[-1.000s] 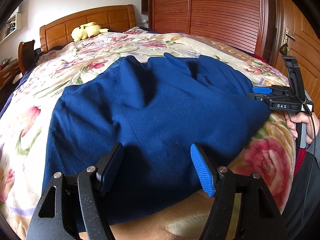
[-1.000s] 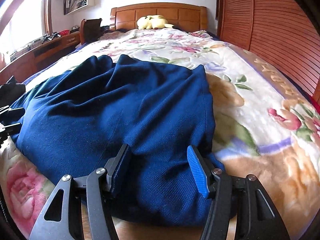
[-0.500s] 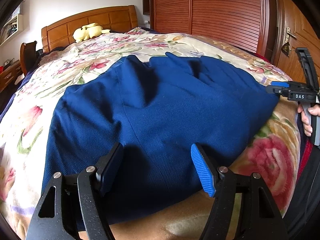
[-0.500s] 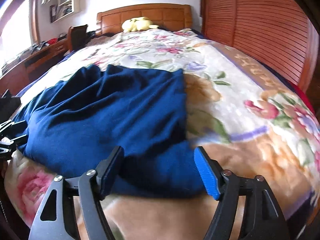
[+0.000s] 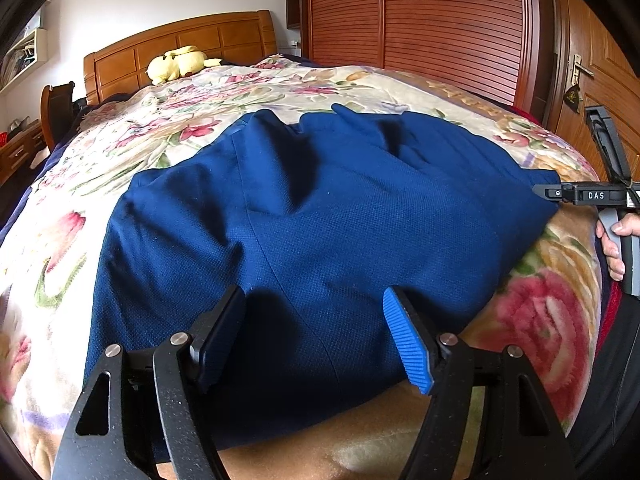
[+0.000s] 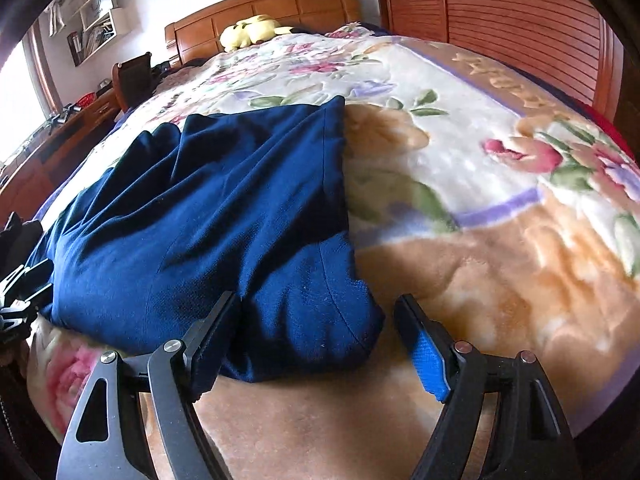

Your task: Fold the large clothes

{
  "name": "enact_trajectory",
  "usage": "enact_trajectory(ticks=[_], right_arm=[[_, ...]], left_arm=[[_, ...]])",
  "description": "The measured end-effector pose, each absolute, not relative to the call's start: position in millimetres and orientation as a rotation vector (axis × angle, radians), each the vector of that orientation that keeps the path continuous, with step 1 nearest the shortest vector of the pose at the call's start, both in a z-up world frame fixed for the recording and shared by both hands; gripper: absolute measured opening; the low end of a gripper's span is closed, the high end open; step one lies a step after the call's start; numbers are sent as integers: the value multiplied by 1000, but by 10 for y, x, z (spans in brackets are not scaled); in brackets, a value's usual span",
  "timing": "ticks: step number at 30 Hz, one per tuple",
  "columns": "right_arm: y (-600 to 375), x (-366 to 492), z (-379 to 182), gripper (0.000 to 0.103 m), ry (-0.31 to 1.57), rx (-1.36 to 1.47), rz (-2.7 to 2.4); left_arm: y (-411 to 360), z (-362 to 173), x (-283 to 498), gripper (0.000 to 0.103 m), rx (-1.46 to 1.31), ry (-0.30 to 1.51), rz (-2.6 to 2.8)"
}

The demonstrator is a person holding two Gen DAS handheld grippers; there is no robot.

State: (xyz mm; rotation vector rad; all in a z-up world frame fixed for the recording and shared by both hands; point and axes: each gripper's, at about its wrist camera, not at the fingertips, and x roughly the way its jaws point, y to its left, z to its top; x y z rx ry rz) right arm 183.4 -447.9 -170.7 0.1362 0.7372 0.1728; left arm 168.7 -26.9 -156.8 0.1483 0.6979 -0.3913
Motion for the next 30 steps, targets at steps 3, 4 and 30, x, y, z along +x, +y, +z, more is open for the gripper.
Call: enact_trajectory(ticks=[3, 4, 30], right_arm=[[-4534, 1845, -1722, 76, 745, 181, 201], [-4543, 1845, -1728, 74, 747, 191, 214], [-4133, 1823, -850, 25, 567, 143, 381]], left_arm=[[-269, -1568, 1687, 72, 148, 698, -392], [-271, -1569, 1686, 72, 148, 698, -391], [134, -1293, 1401, 73, 49, 637, -399]])
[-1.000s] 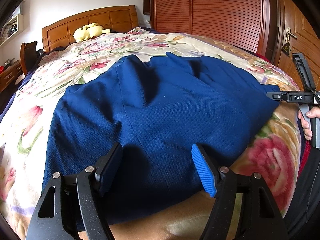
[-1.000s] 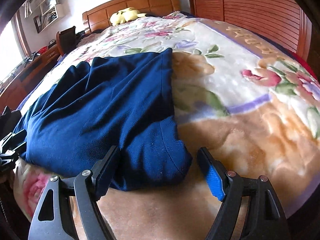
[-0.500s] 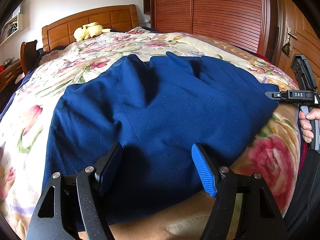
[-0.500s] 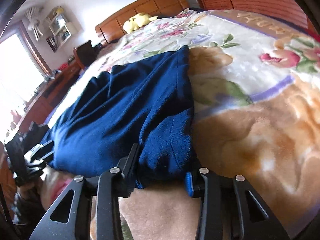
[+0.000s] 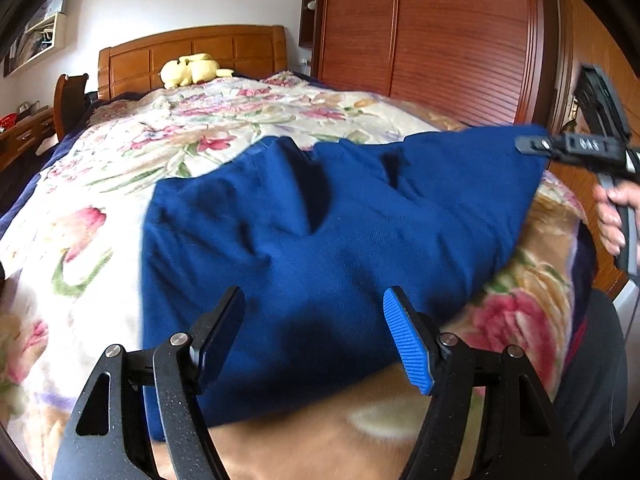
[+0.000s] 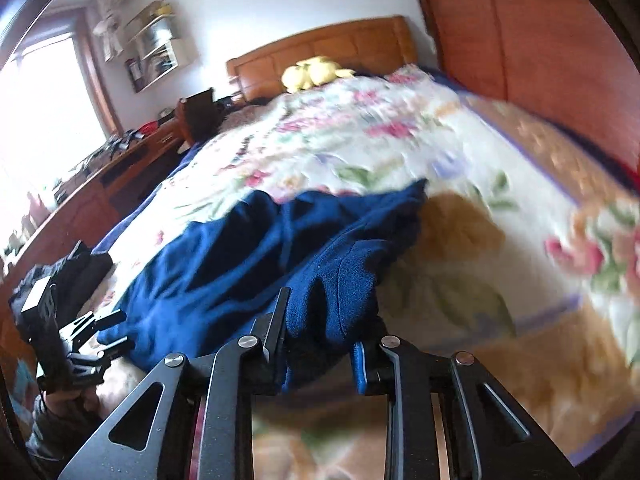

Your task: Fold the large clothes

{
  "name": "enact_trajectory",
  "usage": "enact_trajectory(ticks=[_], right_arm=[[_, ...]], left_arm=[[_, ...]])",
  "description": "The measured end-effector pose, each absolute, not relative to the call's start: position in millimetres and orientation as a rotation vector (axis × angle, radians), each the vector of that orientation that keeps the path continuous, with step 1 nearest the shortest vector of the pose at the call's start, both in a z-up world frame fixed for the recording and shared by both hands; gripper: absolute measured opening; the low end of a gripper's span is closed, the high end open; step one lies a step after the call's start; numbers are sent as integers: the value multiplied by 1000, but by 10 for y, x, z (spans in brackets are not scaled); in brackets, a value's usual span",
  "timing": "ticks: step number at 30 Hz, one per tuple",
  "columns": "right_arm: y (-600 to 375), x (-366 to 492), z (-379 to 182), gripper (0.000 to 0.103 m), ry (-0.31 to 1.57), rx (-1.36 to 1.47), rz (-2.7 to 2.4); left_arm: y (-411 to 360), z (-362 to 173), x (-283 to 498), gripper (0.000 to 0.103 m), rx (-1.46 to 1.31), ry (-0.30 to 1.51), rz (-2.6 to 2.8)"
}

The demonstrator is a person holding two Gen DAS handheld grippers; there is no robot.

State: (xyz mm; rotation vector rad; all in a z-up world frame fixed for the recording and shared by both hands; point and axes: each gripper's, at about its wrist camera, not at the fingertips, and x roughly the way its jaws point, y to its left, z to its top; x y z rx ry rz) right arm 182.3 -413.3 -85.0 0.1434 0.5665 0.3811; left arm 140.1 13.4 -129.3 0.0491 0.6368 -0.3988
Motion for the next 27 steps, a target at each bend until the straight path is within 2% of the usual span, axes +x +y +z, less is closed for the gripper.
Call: enact_trajectory(ticks=[7, 12, 18, 24, 27], right_arm=[[-3164, 1861, -460, 23, 509, -9, 485], [-2244, 1927, -387, 23, 496, -96, 606], [-1373, 1998, -581, 23, 541, -135, 757], [-932, 2185, -902, 23, 644, -219, 796], [-882, 2282, -865, 29, 693, -191, 819]], left_arm=[[681, -1212, 1151, 73, 18, 609, -314], [1097, -1222, 1044, 73, -42, 595, -246], [1378, -1266, 1018, 73, -87, 593, -181], [1465, -1241, 1004, 73, -93, 576, -177], [1468, -1231, 991, 73, -93, 569, -181]])
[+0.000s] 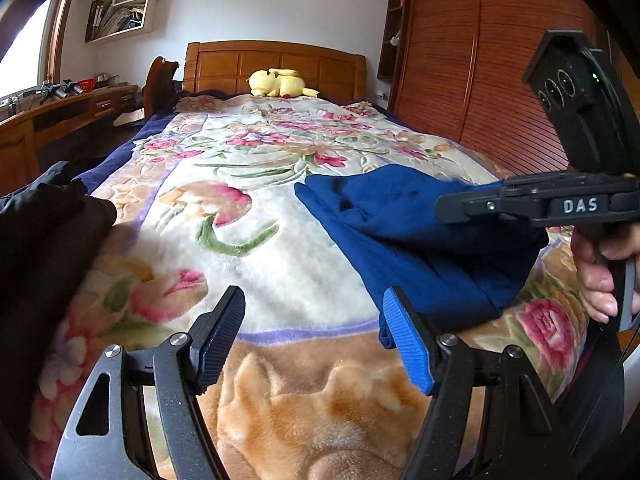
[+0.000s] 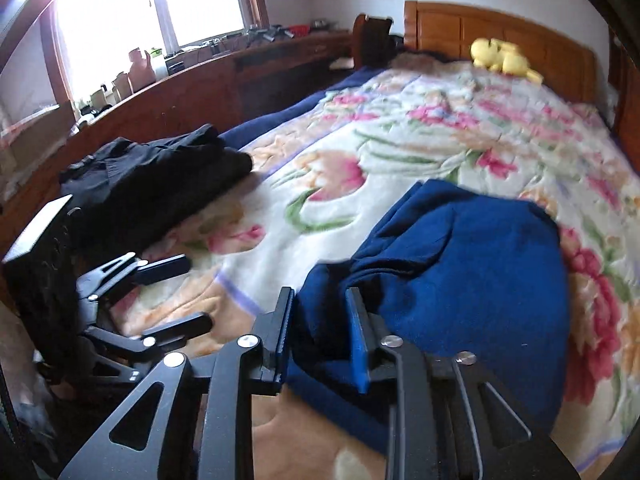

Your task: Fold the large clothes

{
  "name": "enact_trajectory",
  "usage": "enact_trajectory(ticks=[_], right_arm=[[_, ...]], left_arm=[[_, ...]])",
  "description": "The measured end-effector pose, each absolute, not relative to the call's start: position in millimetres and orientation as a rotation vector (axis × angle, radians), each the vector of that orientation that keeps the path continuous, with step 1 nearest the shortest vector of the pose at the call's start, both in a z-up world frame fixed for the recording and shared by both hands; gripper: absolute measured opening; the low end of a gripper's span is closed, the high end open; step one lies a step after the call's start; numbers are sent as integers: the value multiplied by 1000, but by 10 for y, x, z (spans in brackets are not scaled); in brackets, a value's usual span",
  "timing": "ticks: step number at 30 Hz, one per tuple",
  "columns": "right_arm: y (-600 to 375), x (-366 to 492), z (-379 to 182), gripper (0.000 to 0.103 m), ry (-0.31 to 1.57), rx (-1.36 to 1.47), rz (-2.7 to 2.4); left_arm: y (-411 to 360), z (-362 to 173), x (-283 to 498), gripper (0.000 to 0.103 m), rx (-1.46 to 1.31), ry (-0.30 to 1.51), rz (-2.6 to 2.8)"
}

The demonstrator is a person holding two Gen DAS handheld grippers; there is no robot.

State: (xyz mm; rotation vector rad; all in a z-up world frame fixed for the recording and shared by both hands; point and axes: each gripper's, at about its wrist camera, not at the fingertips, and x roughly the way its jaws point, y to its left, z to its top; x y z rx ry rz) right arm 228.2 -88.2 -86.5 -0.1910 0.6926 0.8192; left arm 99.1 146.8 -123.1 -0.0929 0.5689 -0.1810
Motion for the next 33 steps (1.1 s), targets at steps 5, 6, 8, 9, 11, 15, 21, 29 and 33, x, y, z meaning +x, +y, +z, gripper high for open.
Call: enact_trajectory(ticks=[5, 6, 8, 9, 11, 15, 21, 29, 33], right_arm=[[-1018, 2300, -595, 47, 681, -152, 824], [-1093, 2245, -537, 47, 655, -156, 809], [-1324, 2095, -467, 47, 604, -174, 759], [-1407, 2052, -450, 48, 581, -187, 726], [-1577, 2003, -470, 51, 558, -211, 658], [-1891, 2022, -679, 52, 596, -230, 544], [-2165, 2017, -896, 58, 627, -229, 442], [-2107, 1968, -1048, 68, 661, -216, 460], [-1979, 2081, -1090, 68, 676, -222, 451]], left_arm=[[1452, -1227, 987, 73, -93, 572, -184], [1442, -1222, 989, 73, -94, 572, -185], [1425, -1211, 983, 73, -101, 569, -193], [1411, -1200, 989, 73, -104, 567, -198], [1364, -1166, 995, 73, -111, 558, -222], [1227, -1082, 1008, 73, -122, 536, -273], [1041, -959, 1047, 73, -142, 497, -329], [963, -993, 1283, 59, -208, 511, -385], [947, -1022, 1345, 33, -223, 534, -419]])
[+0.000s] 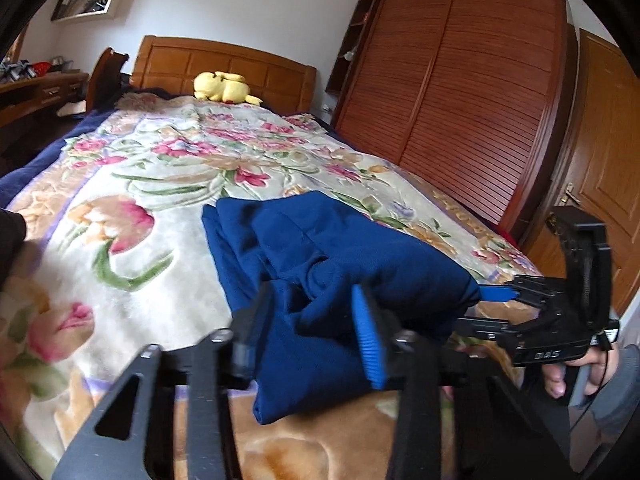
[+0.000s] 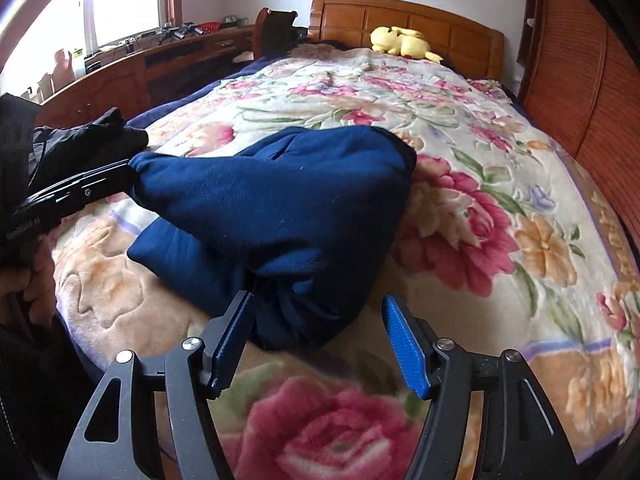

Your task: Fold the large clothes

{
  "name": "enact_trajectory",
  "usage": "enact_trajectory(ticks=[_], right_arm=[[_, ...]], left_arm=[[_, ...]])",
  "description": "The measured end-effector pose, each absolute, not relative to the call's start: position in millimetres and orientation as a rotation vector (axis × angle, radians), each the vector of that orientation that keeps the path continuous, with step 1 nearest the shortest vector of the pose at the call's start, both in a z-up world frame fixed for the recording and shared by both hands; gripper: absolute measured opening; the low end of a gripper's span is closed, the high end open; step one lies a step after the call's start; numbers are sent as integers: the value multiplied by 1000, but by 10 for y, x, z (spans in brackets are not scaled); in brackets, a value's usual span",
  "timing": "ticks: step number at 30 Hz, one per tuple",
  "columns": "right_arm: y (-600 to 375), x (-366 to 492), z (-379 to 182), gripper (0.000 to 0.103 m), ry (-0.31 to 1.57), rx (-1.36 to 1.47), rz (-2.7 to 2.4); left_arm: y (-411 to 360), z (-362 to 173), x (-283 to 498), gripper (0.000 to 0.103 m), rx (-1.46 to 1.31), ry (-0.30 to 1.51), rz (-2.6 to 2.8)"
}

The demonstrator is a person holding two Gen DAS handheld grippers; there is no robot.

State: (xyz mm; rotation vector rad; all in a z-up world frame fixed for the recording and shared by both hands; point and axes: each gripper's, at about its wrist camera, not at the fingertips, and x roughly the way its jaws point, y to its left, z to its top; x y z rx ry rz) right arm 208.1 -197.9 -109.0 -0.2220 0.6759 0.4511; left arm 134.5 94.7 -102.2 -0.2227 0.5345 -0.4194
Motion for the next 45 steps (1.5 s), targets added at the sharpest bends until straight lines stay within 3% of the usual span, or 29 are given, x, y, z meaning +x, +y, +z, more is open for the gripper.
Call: enact_trajectory(ticks=[4, 6, 13, 19, 32, 34, 35, 36, 38, 45], right_arm=[[-1923, 2069, -1110, 68, 665, -236, 423], [-1894, 2096, -1131, 68, 658, -249, 403], [-1956, 2235, -1304, 68, 689, -259, 338], [-2220, 2507, -1673, 68, 827, -156, 347], [-2238, 1875, -1028, 68, 651, -246, 443], [-2271, 1851, -877, 59, 611, -224, 476], [-2262, 1863, -824, 48, 594, -224, 488], [-2227, 1902, -777, 29, 583, -238, 498], [-2158, 2001, -766, 19, 579, -260, 520], [-1980, 2326, -1262, 19, 703, -288, 578]], left_arm=[[879, -1050, 1334, 15, -191, 542, -421], [884, -1043, 1332, 11, -196, 540, -423], [956, -934, 1219, 9, -196, 478, -388], [832, -1024, 1184, 8, -120, 520, -380], [1024, -1253, 1171, 8, -115, 613, -331], [998, -1259, 1165, 8, -105, 614, -328], [990, -1259, 1164, 8, -101, 616, -327], [983, -1262, 1167, 8, -99, 617, -325], [985, -1274, 1161, 8, -104, 619, -325], [971, -1340, 1164, 8, -80, 656, -310]])
